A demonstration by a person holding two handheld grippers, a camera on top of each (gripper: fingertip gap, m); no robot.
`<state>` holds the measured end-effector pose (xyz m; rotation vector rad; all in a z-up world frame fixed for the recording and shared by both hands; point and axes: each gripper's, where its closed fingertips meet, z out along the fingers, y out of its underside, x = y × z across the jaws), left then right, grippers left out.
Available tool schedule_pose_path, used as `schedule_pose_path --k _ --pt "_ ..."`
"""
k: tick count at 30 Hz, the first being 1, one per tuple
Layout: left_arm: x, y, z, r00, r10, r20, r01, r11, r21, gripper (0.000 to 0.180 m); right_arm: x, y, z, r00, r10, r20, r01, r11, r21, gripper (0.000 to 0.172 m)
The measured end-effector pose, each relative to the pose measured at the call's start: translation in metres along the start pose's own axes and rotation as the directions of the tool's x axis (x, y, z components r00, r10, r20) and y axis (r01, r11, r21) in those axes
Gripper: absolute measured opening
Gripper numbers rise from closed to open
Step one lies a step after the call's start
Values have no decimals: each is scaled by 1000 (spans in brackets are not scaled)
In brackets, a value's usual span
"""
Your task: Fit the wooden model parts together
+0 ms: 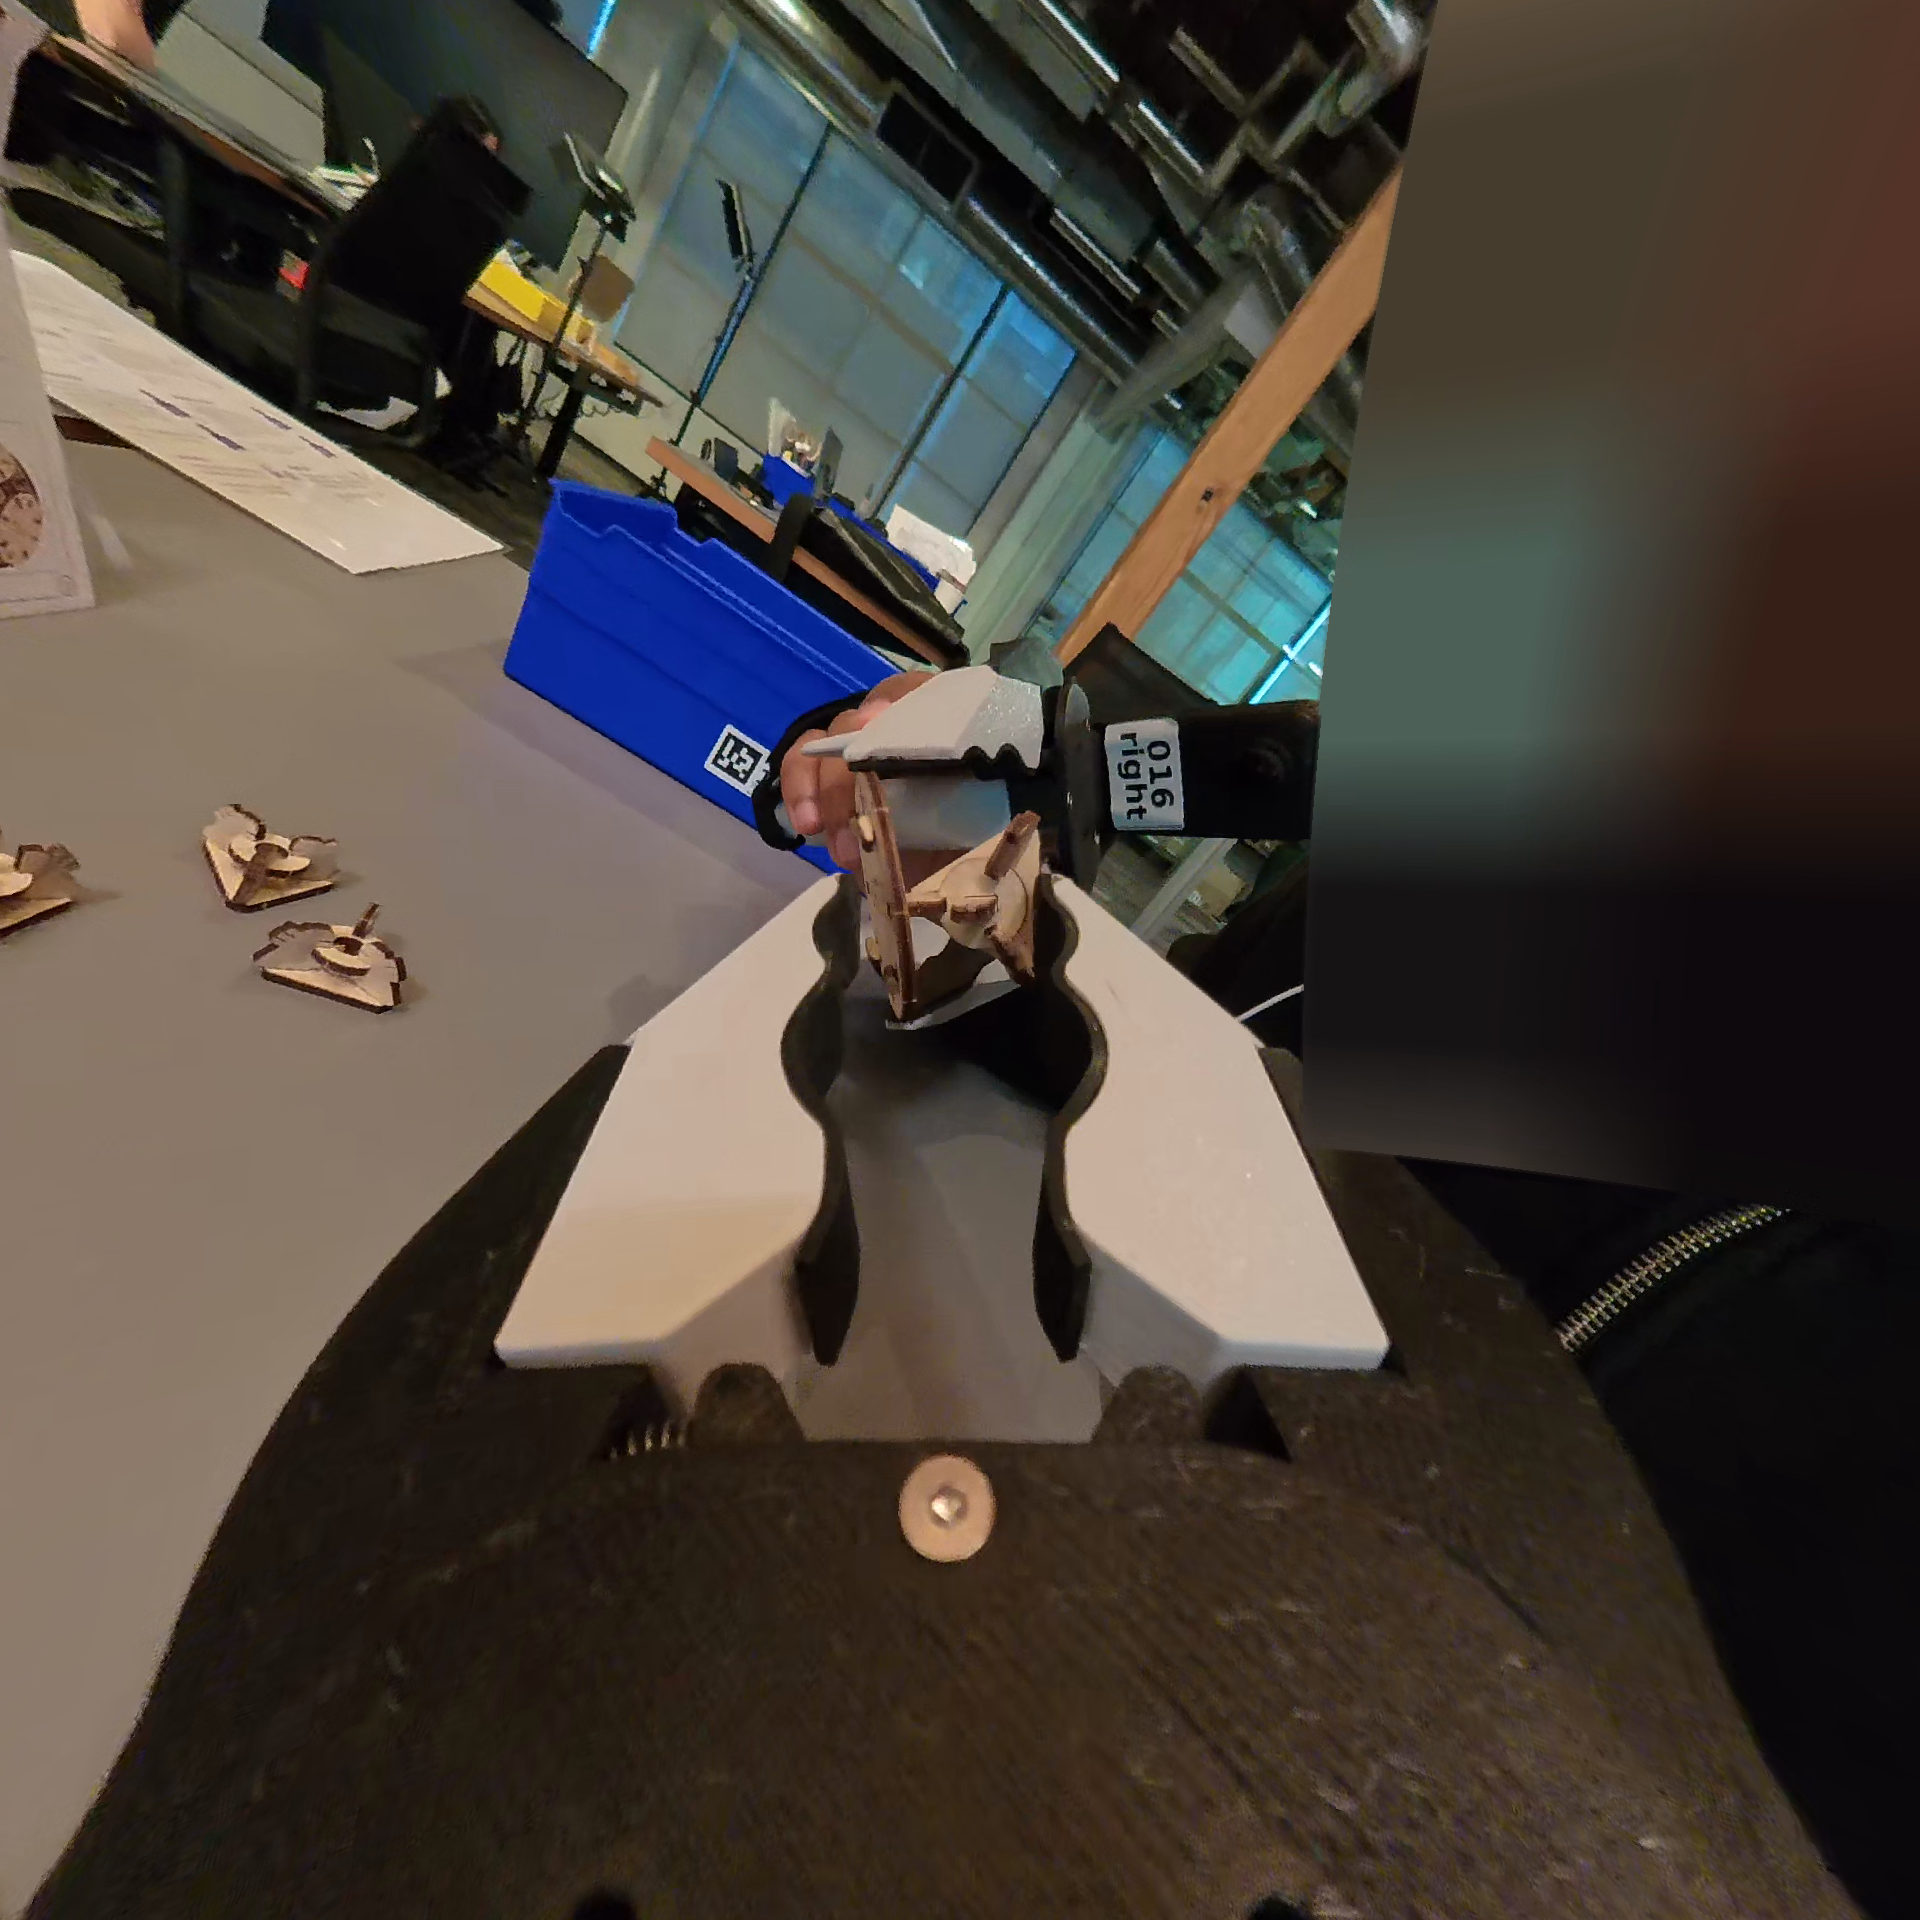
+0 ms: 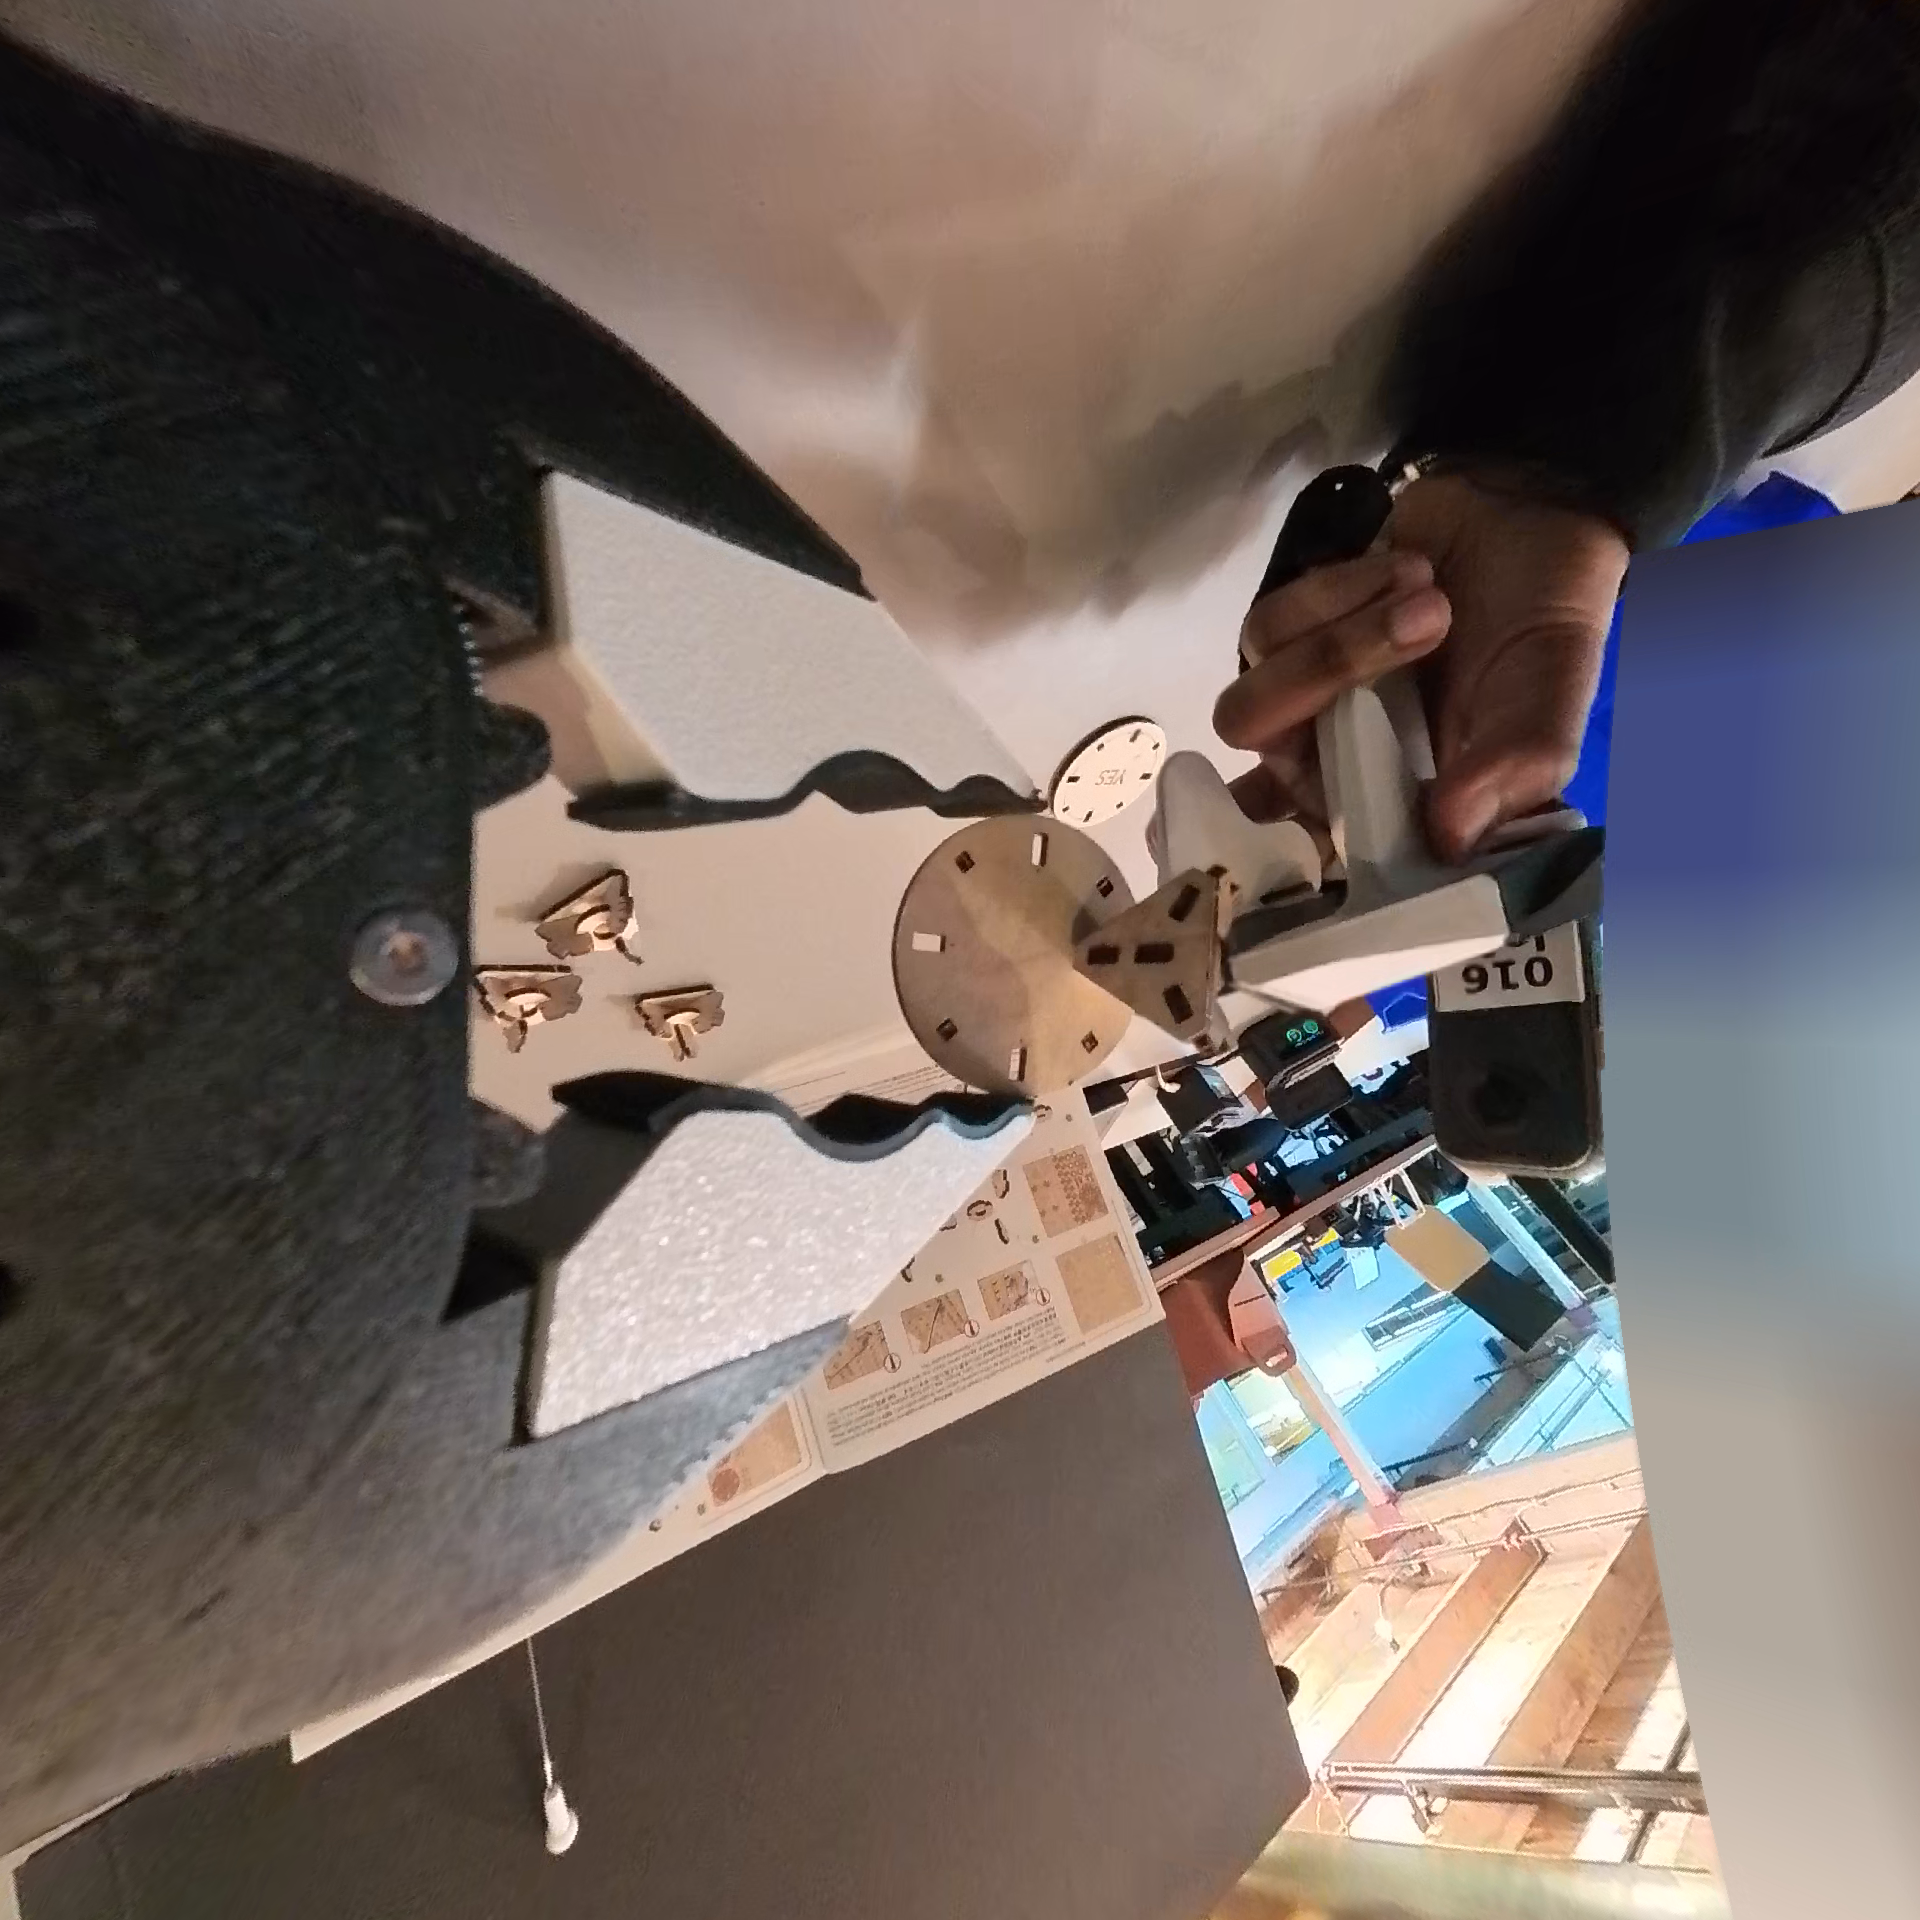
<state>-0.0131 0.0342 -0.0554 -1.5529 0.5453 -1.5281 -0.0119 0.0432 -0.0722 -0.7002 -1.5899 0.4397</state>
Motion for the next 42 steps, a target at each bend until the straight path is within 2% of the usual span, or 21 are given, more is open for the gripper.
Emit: schedule_pose_path --k 4,8,42 --pt "0 2 1 1000 0 -4 0 1000 -11 33 1 1 0 1000 2 -3 -2 1000 -6 53" --pt "-2 1 0 1000 10 16 -9 1000 -9 23 0 3 0 1000 -6 -2 6 1000 -17 52" --pt "-1 0 1 999 33 33 -33 999 -13 22 1 2 -1 1000 -9 -9 9 1000 -17 52"
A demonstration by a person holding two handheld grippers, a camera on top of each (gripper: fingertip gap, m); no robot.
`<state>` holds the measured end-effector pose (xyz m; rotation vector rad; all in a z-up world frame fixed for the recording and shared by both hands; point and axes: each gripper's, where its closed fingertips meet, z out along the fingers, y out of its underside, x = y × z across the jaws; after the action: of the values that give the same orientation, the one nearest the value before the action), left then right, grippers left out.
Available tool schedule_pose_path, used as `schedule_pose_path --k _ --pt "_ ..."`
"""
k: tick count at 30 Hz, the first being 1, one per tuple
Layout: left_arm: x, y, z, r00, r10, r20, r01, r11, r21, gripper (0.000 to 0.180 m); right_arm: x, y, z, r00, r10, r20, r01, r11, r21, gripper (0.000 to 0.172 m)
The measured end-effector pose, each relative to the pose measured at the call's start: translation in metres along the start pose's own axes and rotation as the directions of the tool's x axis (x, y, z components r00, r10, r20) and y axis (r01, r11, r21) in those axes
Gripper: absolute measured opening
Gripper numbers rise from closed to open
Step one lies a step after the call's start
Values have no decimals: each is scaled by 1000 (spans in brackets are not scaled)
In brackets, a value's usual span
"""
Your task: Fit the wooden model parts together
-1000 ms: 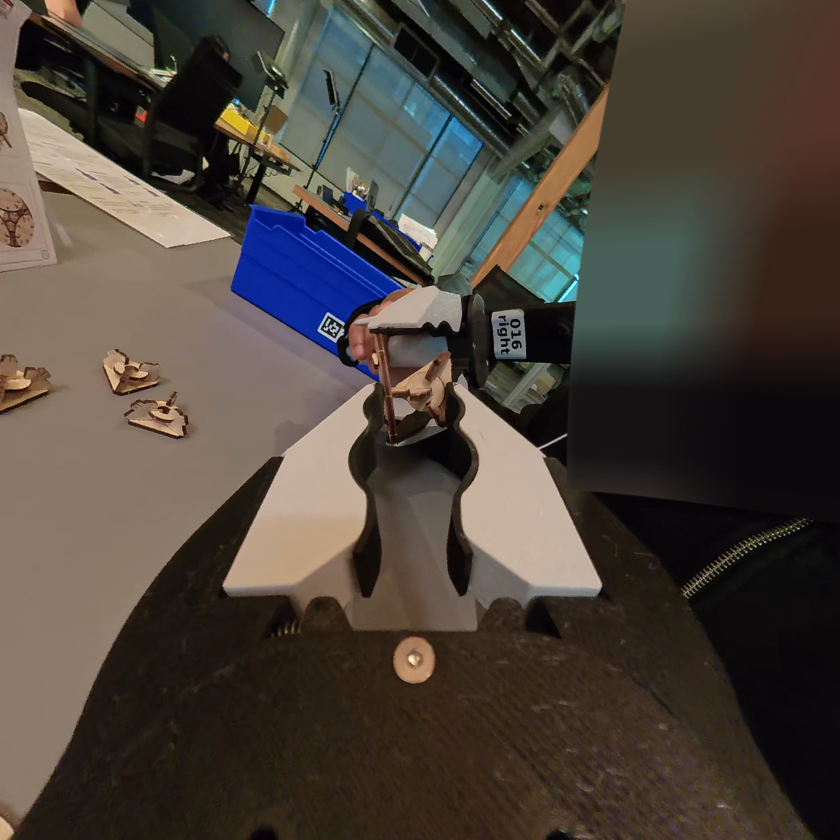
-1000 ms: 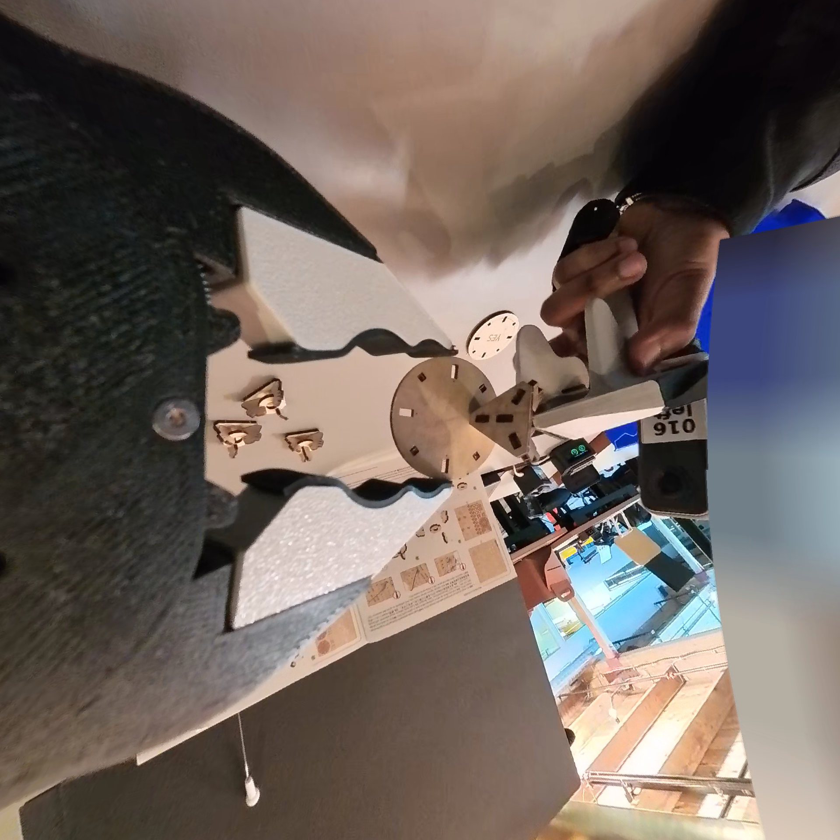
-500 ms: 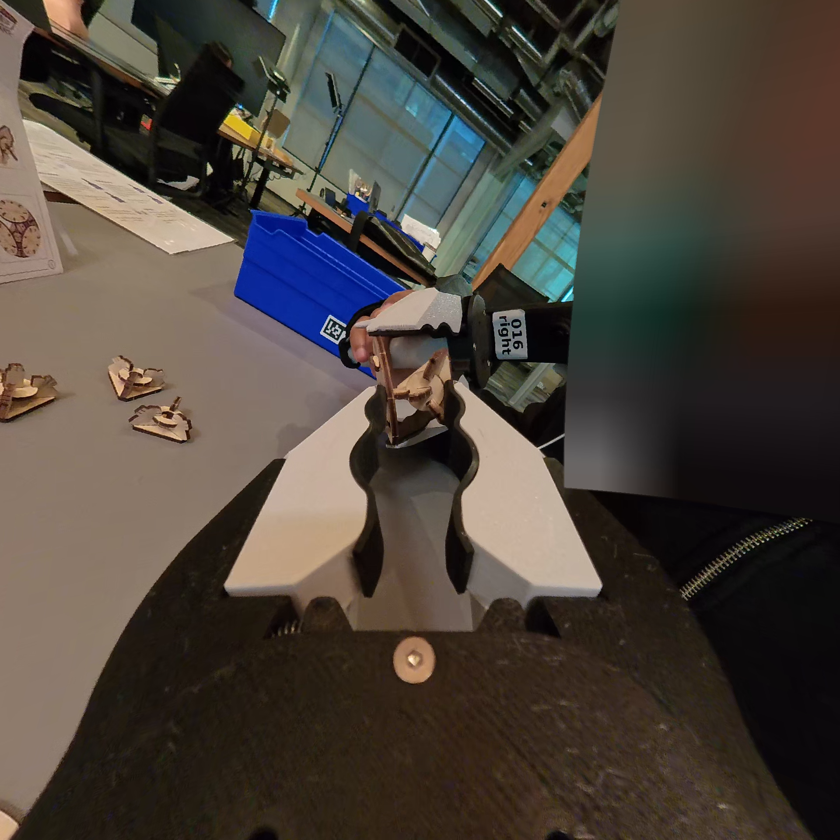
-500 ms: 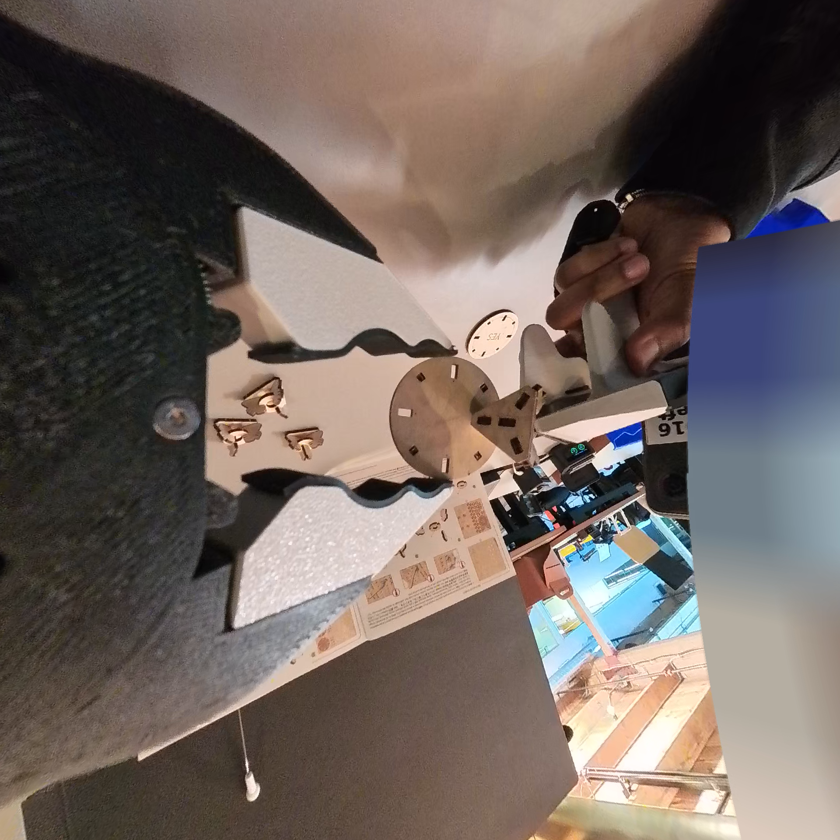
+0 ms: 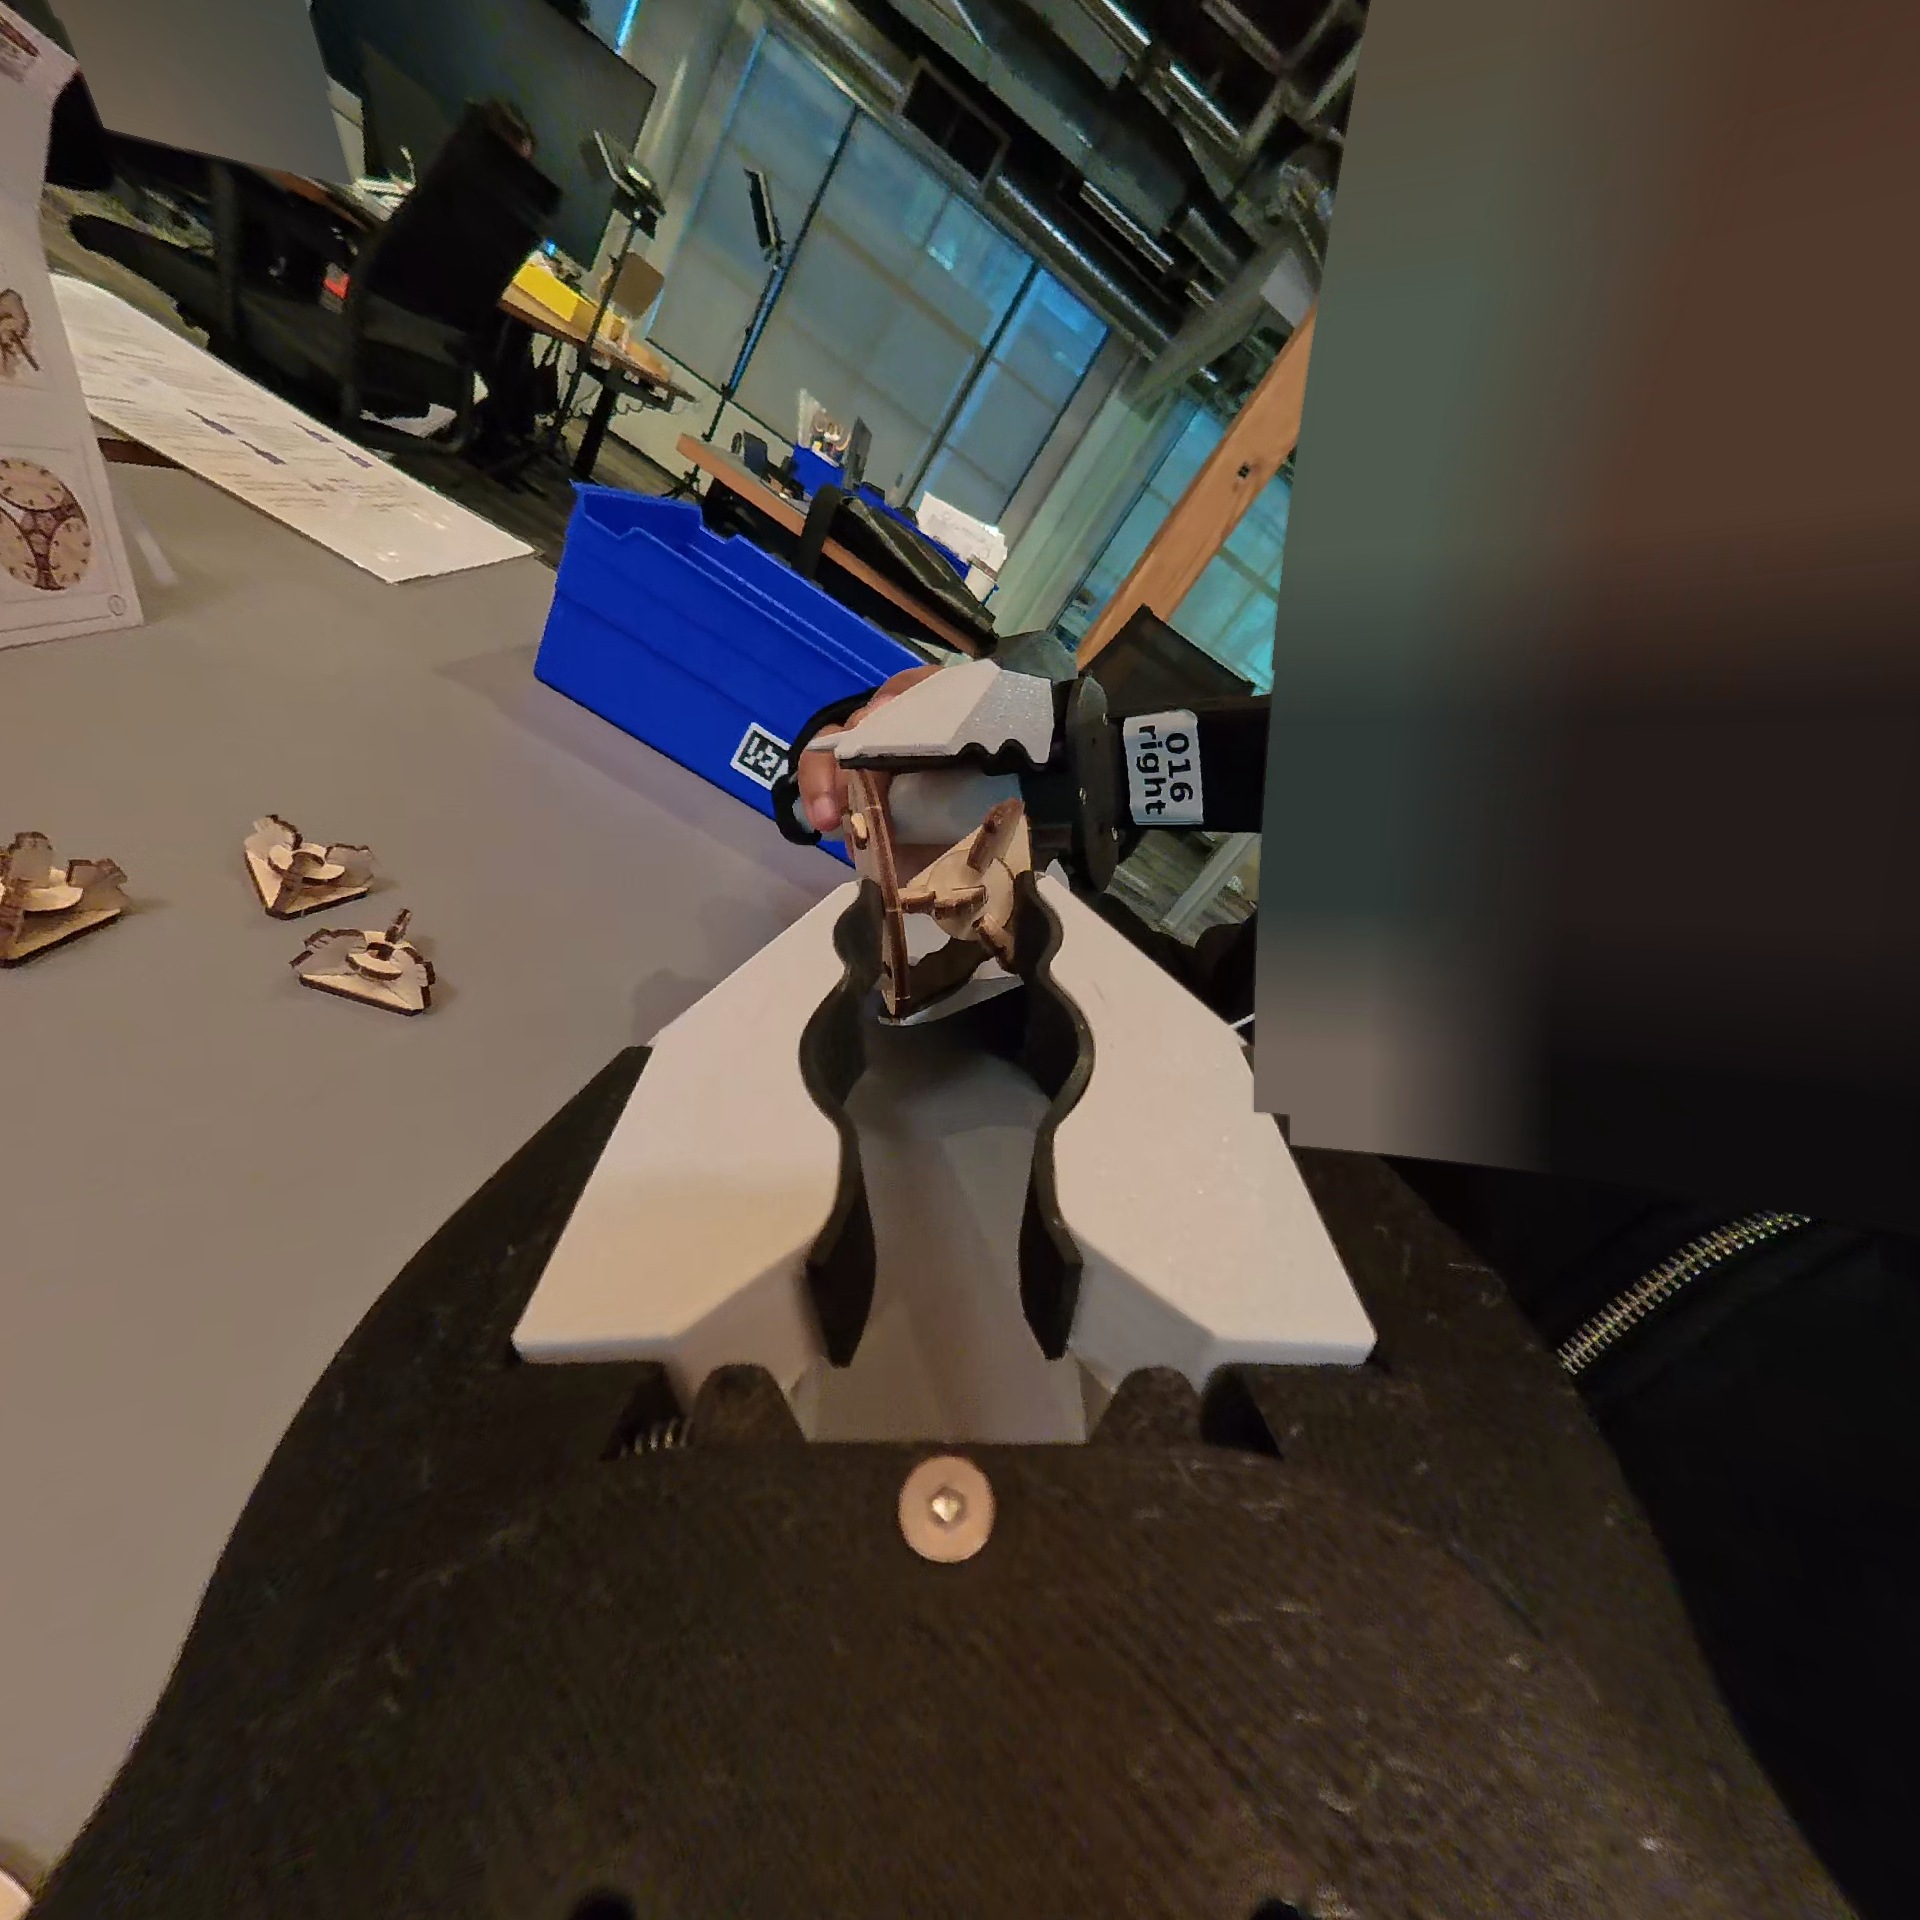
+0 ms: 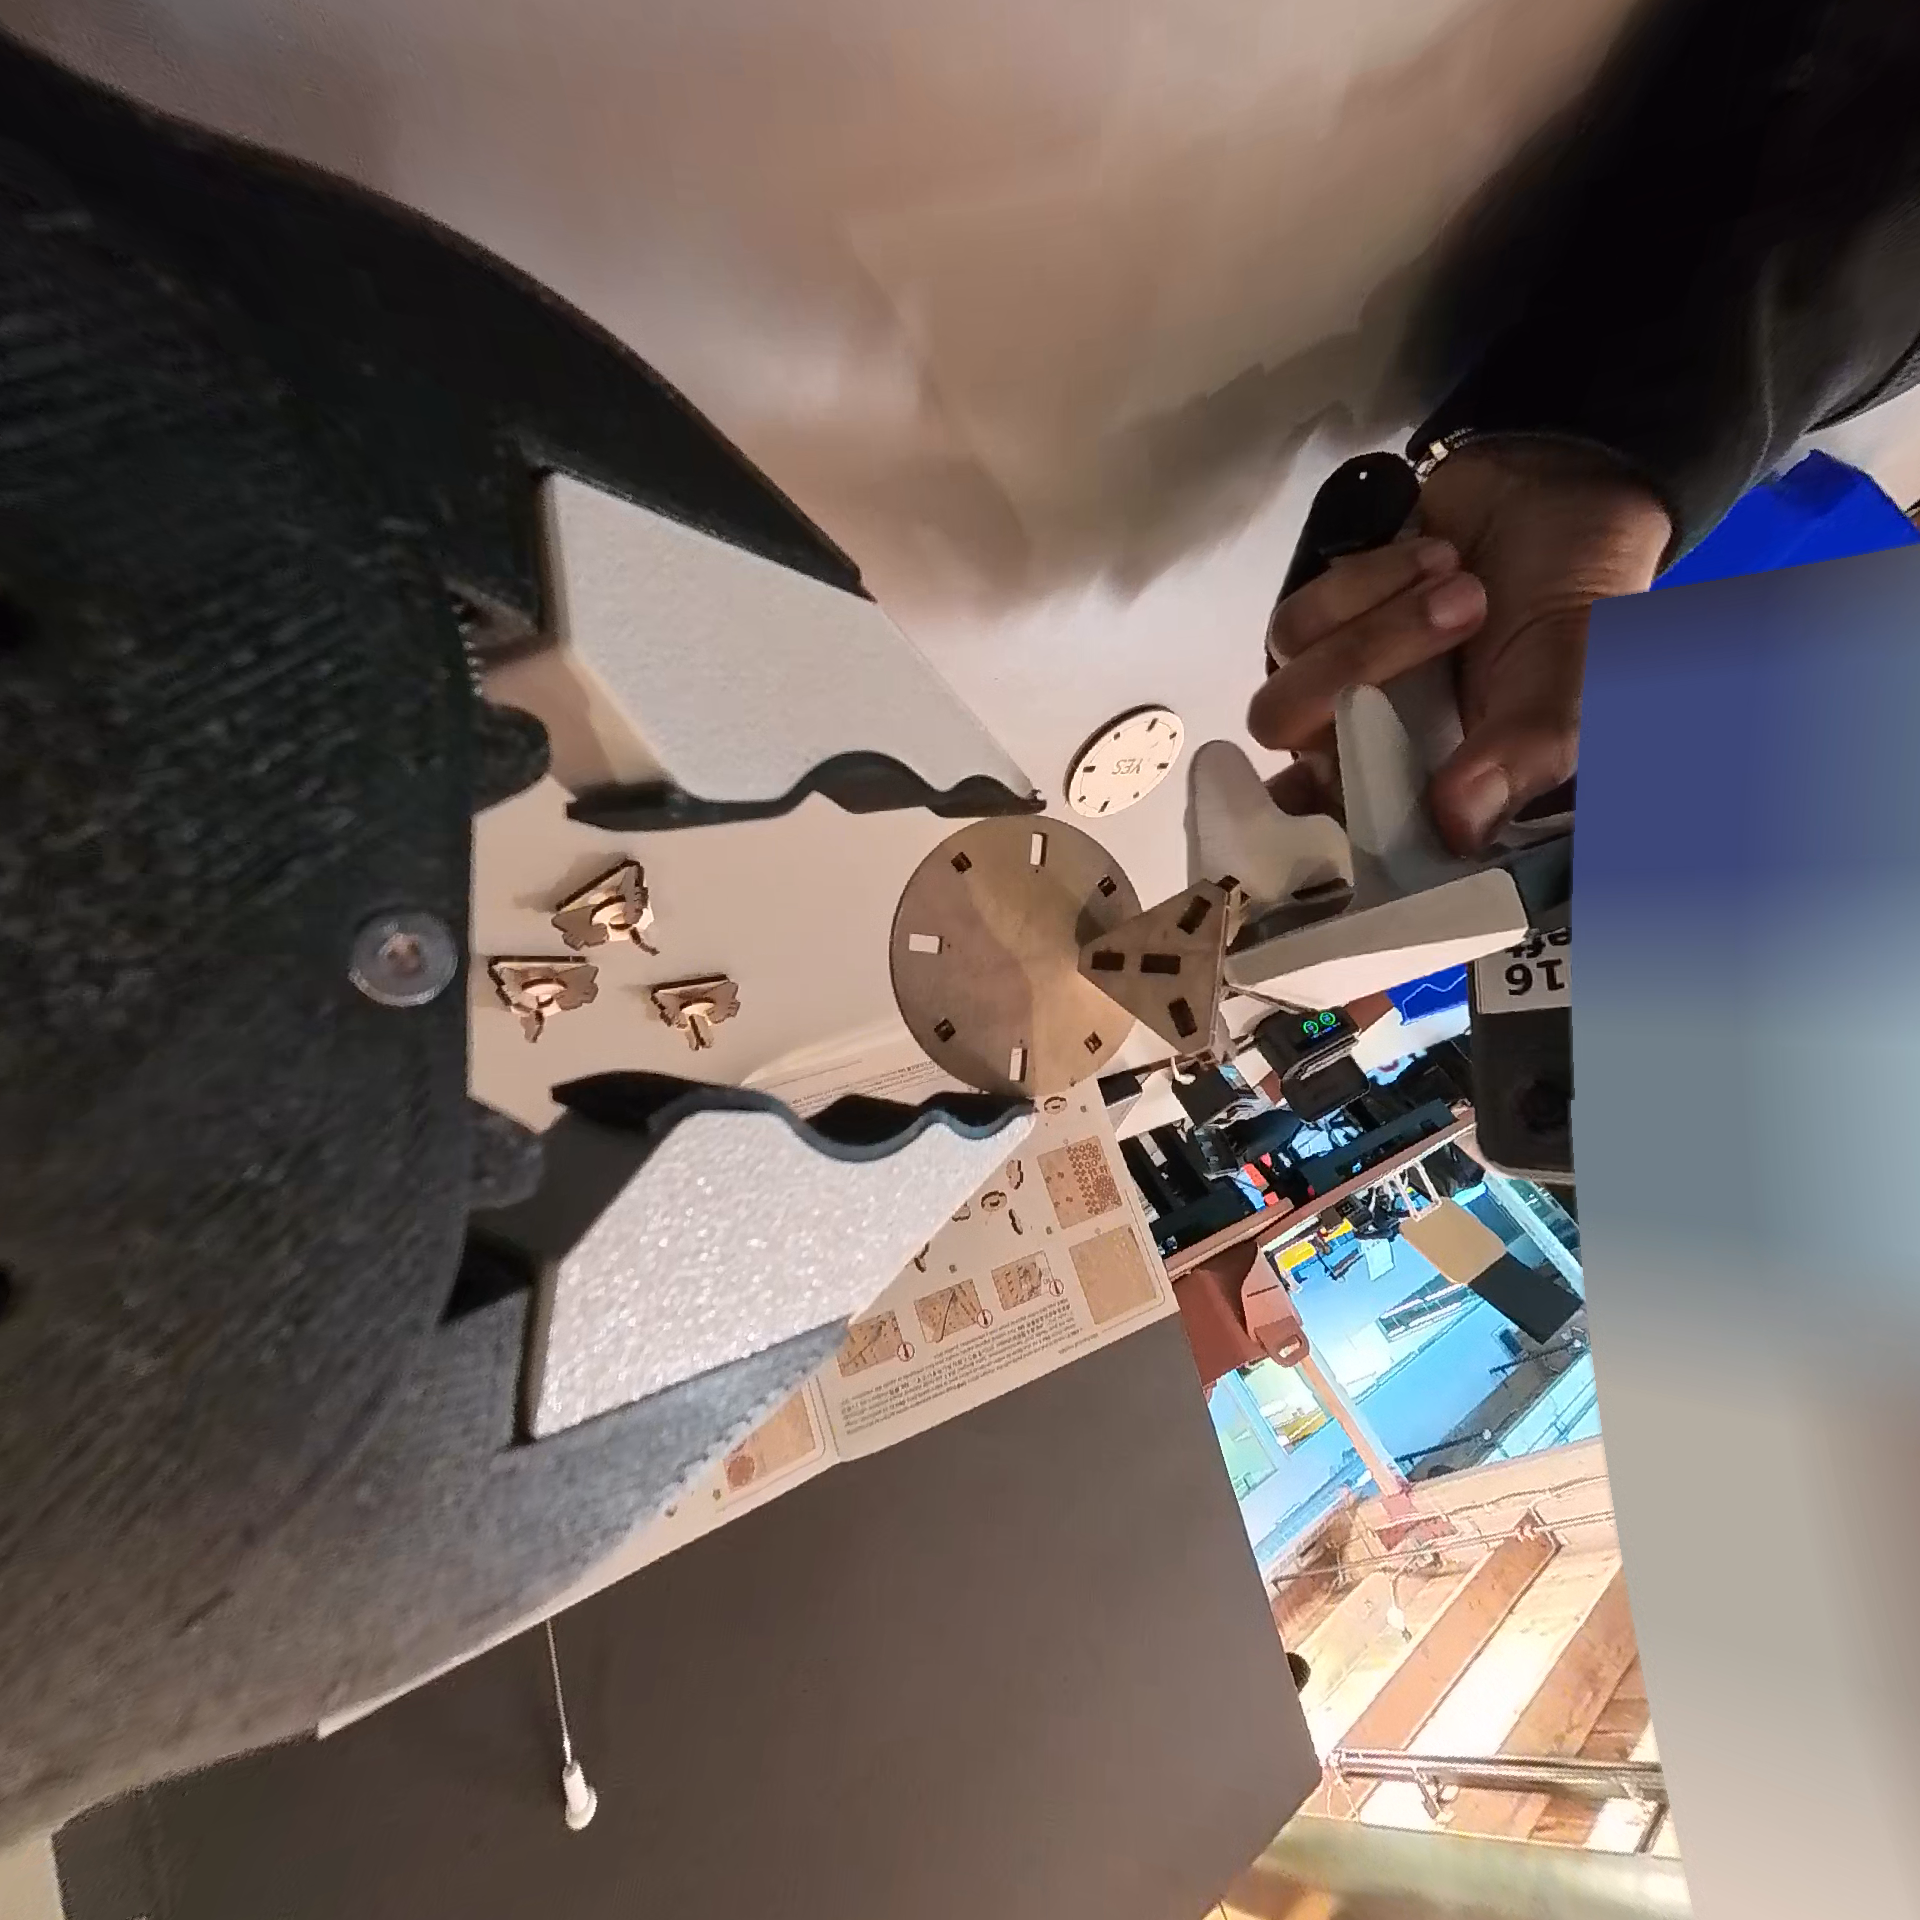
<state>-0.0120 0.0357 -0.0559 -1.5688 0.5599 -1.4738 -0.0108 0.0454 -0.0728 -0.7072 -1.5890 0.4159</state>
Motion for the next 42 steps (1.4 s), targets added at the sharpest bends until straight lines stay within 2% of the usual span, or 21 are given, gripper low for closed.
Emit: schedule_pose_path --k 3,5,8,14,18,22,24,26,27,29,32,36,39,42 --pt "-2 -1 1 1000 4 18 -4 1000 18 23 0 2 1 1000 8 -1 -8 1000 -7 52" --pt "1 -2 0 1000 6 3 -6 1000 28 48 2 5 1 1000 20 -6 -20 1000 -15 52" --pt "3 -4 -1 1000 -2 -17 3 999 39 58 4 11 2 1000 17 -22 -17 999 -42 52" --pt "-9 3 1 999 -21 36 21 1000 16 49 0 15 5 997 -66 -28 63 994 -92 52" --pt "-13 8 2 998 -7 65 8 1000 -11 29 -2 13 6 994 -109 -23 105 989 -108 52" --pt "-11 7 2 998 10 57 -10 1000 -8 29 -1 11 6 992 -121 -33 117 987 -107 52" --pt "-12 6 1 998 21 62 -21 1000 -3 29 2 8 5 991 -115 -70 110 991 -77 58" --pt "-12 4 -1 997 32 64 -33 999 10 29 8 4 1 989 -66 -132 64 998 -16 59" --pt "-12 2 -2 997 40 65 -41 999 18 29 12 4 -3 986 -13 -163 15 1000 12 55" --pt "-10 0 -3 997 55 57 -57 998 31 29 24 8 -12 968 122 -219 -110 992 63 59" --pt "-1 -2 -3 994 103 21 -104 994 39 29 38 4 -25 910 354 -217 -312 928 202 64" --pt "13 2 1 985 173 -22 -172 985 28 29 27 -11 -22 772 634 35 -612 729 306 73" --pt "19 6 4 980 191 -55 -191 982 16 29 12 -26 -17 684 700 204 -724 617 308 63" --pt "25 9 6 976 203 -85 -203 979 4 29 10 -36 -20 625 725 290 -776 535 334 48"
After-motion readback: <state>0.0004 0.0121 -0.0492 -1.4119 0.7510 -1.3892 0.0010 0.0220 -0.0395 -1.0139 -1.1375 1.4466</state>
